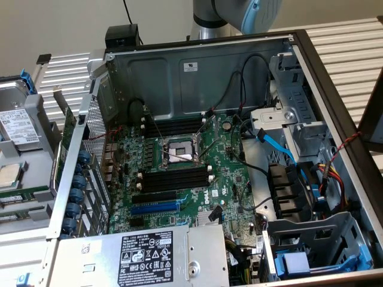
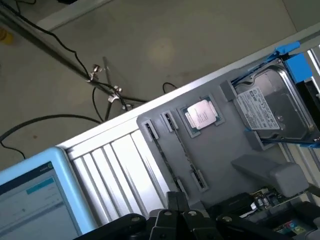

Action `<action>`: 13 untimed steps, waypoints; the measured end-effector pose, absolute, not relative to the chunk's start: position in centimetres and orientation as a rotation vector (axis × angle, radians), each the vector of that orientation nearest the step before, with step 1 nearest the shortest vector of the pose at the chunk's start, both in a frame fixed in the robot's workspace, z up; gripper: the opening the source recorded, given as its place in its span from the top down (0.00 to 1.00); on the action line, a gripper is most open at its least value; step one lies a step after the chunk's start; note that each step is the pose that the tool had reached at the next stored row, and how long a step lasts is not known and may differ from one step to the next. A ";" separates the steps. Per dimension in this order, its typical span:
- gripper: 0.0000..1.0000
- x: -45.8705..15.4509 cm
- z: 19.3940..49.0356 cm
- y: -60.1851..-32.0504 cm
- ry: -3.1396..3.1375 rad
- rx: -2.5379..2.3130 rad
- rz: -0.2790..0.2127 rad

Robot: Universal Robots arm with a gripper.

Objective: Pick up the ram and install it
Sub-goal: 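Pick up the ram and move it above insertion slot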

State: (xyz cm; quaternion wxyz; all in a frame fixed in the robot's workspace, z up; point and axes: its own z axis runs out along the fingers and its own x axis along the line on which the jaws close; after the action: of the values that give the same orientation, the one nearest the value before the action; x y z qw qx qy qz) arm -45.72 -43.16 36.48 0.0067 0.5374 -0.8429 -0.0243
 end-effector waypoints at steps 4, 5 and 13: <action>0.89 -45.7 36.4 -43.2 -2.586 1.778 -0.062; 0.89 -45.7 36.4 -43.2 -2.578 1.801 -0.056; 0.89 -45.7 36.3 -43.2 -2.460 1.982 -0.040</action>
State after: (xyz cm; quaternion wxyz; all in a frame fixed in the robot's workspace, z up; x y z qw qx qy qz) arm -45.73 -43.15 36.26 -0.0089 0.6274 -0.7786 -0.0125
